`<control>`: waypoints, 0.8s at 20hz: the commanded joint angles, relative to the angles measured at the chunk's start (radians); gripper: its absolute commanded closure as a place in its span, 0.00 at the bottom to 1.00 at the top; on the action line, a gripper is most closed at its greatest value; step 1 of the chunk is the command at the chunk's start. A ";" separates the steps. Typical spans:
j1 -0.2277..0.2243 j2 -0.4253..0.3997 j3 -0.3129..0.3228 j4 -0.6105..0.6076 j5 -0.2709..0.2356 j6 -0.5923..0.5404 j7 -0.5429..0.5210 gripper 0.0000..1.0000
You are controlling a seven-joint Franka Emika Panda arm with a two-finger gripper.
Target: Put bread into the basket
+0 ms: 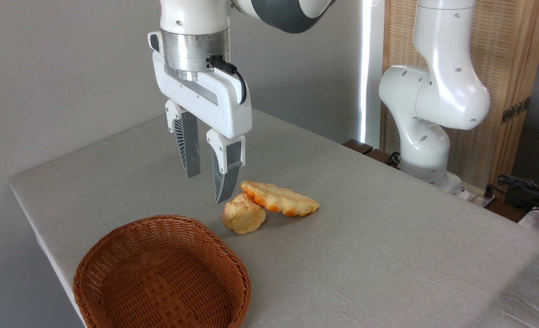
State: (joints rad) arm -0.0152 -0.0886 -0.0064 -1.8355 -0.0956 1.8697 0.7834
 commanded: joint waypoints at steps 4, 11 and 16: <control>0.001 0.009 -0.003 0.022 0.011 -0.021 0.003 0.00; 0.001 0.009 -0.003 0.021 0.011 -0.032 0.011 0.00; 0.001 0.009 -0.001 0.024 0.011 -0.032 0.013 0.00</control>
State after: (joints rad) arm -0.0152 -0.0886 -0.0069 -1.8354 -0.0956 1.8611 0.7835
